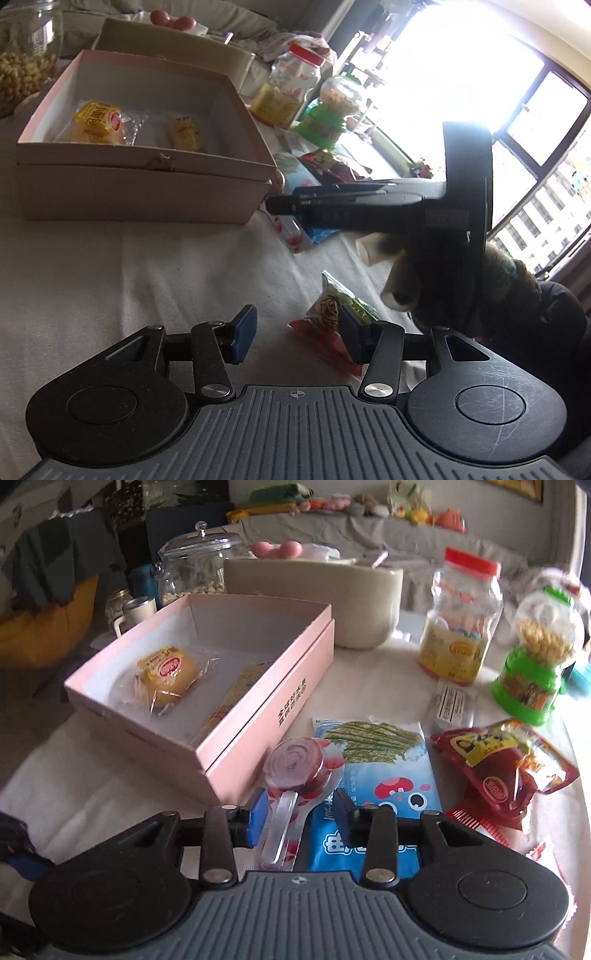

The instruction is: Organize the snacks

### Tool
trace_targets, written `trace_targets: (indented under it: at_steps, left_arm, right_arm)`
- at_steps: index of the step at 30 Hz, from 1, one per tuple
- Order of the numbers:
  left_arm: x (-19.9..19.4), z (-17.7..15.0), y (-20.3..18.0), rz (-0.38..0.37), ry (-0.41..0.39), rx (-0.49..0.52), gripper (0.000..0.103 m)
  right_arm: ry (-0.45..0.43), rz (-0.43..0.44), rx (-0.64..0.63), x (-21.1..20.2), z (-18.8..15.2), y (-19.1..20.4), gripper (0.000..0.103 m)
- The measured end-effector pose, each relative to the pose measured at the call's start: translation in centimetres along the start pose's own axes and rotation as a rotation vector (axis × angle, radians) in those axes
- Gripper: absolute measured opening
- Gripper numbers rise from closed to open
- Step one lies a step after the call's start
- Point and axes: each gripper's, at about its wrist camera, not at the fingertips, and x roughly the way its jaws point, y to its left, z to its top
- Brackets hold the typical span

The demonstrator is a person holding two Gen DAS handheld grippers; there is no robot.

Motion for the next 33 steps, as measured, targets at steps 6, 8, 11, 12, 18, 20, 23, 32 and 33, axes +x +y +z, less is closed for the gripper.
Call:
trace_targets:
  at_steps: [6, 8, 11, 12, 18, 20, 23, 32, 33]
  left_arm:
    - [-0.6, -0.2, -0.6, 0.001, -0.006, 0.025, 0.054]
    - [-0.4, -0.2, -0.8, 0.001, -0.003, 0.027, 0.054]
    - [0.0, -0.3, -1.1, -0.009, -0.003, 0.028, 0.054]
    - [0.2, -0.3, -1.2, -0.011, -0.005, 0.03, 0.054]
    - [1.7, -0.1, -1.7, -0.033, 0.004, 0.025, 0.054]
    - [2.2, -0.3, -2.4, -0.042, 0.02, 0.065, 0.054]
    - [2.7, -1.0, -4.2, -0.014, 0.051, 0.169, 0.054]
    - [2.6, -2.8, -9.0, 0.155, 0.04, 0.441, 0.054]
    - [2.4, -2.7, -9.2, 0.155, 0.034, 0.437, 0.054]
  right_arm:
    - [0.014, -0.007, 0.042, -4.3, -3.0, -0.5, 0.016]
    - [0.016, -0.018, 0.066, -6.0, -4.6, -1.0, 0.016]
    - [0.011, -0.04, 0.12, -8.6, -7.2, -1.7, 0.016]
    - [0.006, -0.047, 0.143, -9.4, -8.1, -2.0, 0.01]
    - [-0.036, -0.077, 0.265, -12.6, -12.7, -2.2, 0.01]
    - [-0.056, -0.087, 0.286, -13.1, -13.6, -1.9, 0.013]
    - [-0.076, -0.075, 0.314, -13.2, -14.3, -1.8, 0.035]
    - [-0.148, -0.12, 0.486, -12.7, -16.2, -3.6, 0.056]
    - [-0.157, -0.123, 0.489, -12.7, -16.3, -3.5, 0.056]
